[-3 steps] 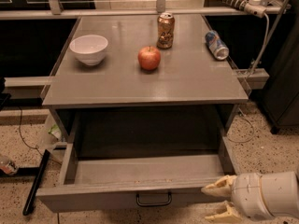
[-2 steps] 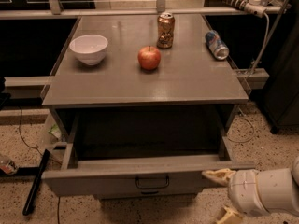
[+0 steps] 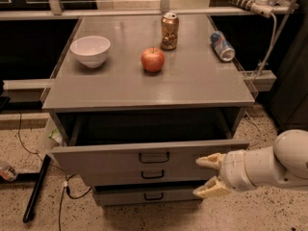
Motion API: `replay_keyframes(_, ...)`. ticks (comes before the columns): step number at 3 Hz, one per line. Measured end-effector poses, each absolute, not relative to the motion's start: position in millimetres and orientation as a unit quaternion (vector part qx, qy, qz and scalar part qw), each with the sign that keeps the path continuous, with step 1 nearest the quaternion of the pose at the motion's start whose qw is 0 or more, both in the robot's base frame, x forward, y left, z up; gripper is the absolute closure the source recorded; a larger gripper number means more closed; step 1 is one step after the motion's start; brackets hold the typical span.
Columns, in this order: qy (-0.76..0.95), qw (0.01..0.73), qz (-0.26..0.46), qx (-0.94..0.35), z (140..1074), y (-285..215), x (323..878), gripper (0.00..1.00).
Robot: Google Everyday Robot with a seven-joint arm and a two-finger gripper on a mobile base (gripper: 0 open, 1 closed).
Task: Close top drawer
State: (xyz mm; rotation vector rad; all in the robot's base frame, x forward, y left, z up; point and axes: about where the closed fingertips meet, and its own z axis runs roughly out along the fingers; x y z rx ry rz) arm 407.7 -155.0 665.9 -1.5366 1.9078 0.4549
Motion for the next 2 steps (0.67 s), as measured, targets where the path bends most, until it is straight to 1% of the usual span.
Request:
replay_keyframes(1,0.729,0.309,0.155,-0.591,653.0,-154.8,453.6,0.65)
replay_keyframes(2,0.725,0.308,0.156,-0.596,653.1,-149.9,455.6,0.62)
